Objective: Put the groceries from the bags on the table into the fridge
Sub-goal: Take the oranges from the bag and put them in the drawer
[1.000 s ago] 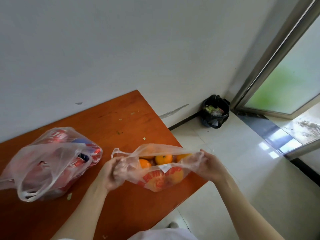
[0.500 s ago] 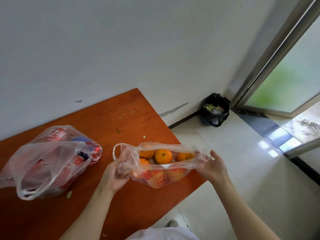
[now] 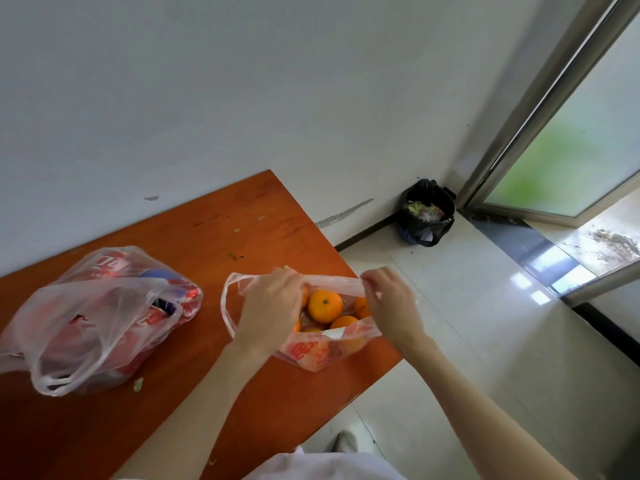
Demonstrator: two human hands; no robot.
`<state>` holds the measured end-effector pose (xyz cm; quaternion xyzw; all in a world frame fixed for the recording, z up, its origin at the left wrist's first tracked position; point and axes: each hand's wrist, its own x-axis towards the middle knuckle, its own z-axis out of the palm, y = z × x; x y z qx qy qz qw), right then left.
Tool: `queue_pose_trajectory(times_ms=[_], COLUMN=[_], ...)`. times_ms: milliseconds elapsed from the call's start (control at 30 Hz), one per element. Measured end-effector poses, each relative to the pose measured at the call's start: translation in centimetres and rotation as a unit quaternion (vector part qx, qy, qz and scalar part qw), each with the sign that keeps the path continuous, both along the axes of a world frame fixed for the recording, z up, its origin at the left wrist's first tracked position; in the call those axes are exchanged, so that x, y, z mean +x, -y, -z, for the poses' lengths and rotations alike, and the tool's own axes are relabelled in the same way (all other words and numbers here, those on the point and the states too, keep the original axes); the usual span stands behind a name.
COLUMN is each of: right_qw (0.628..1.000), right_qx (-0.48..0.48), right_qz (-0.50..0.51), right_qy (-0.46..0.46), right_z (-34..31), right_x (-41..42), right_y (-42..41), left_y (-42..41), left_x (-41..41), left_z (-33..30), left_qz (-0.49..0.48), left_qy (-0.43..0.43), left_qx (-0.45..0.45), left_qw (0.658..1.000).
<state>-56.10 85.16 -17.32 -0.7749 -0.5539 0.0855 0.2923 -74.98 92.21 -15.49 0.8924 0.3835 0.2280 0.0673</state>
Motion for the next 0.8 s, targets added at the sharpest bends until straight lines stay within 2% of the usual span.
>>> queue_pose_trajectory(times_ms=[67,167,233,333,433,500,600,700,800], right_qw=[0.986,0.948,0.932,0.916,0.902,0.911,0.941,0.927,0.902], right_qx=[-0.137,-0.272,-0.317,-0.351,-0.373,-0.354,-0.252,-0.233,-0.287], right_qz=[-0.072,-0.064,-0.07,-0.122,-0.163,-0.158,-0.152,-0.215,-0.24], right_qy=[0.063,0.155,0.163,0.151,0.147,0.143,0.168,0.2,0.218], right_z=[-0.1,0.4,1.0,1.6,1.6,1.5,0.9,0.7,1.3], right_x=[-1.0,-0.7,0.2,1.2,1.6,1.7,2.1,2.5,3.0], right_y=[-0.9,-1.0,-0.6,-0.3,-0.5,-0.8,-1.3,-1.7,-2.2], left_y=[0.1,-0.8,-1.2,-1.3,-1.5,-1.8,-2.0,-1.7,-1.9], left_x=[1.3,1.1,0.1,-1.0,-1.1,-0.6,0.9,2.7,4.0], left_z=[0.5,1.8,2.1,1.7,1.8,2.1,2.1,2.3,3.3], left_qz=[0.046,0.033,0.028,0.039,0.054,0.045,0.034,0.081,0.115], left_qy=[-0.076,-0.248,-0.316,-0.357,-0.368,-0.334,-0.261,-0.241,-0.281], left_qx=[-0.097,-0.159,-0.165,-0.23,-0.254,-0.217,-0.14,-0.102,-0.085], left_qw=[0.991,0.955,0.934,0.904,0.893,0.916,0.955,0.962,0.949])
